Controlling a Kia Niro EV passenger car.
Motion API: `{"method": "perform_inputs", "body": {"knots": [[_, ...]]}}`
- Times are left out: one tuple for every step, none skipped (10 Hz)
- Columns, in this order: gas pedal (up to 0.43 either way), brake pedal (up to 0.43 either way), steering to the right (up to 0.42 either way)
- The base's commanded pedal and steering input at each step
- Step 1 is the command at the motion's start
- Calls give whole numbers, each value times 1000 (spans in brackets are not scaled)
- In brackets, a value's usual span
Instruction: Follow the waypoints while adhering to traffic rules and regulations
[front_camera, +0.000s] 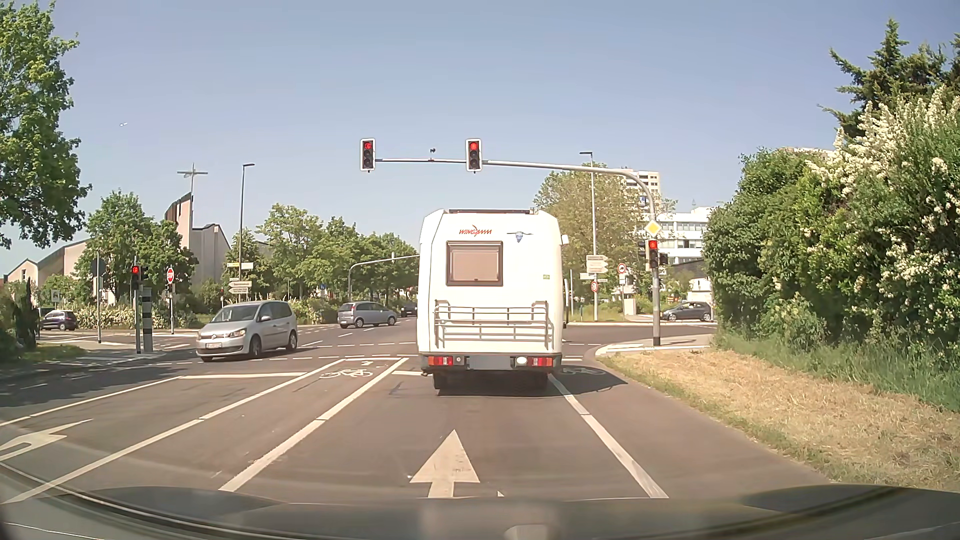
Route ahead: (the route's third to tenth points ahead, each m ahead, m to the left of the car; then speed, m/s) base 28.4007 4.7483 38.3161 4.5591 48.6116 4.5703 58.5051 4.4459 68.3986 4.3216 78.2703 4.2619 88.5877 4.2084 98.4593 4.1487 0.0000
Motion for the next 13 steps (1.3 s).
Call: {"method": "perform_inputs", "body": {"knots": [[0,293,5],[0,293,5],[0,293,5],[0,299,5],[0,299,5],[0,293,5],[0,299,5],[0,293,5],[0,293,5],[0,293,5],[0,293,5],[0,293,5],[0,293,5]]}}
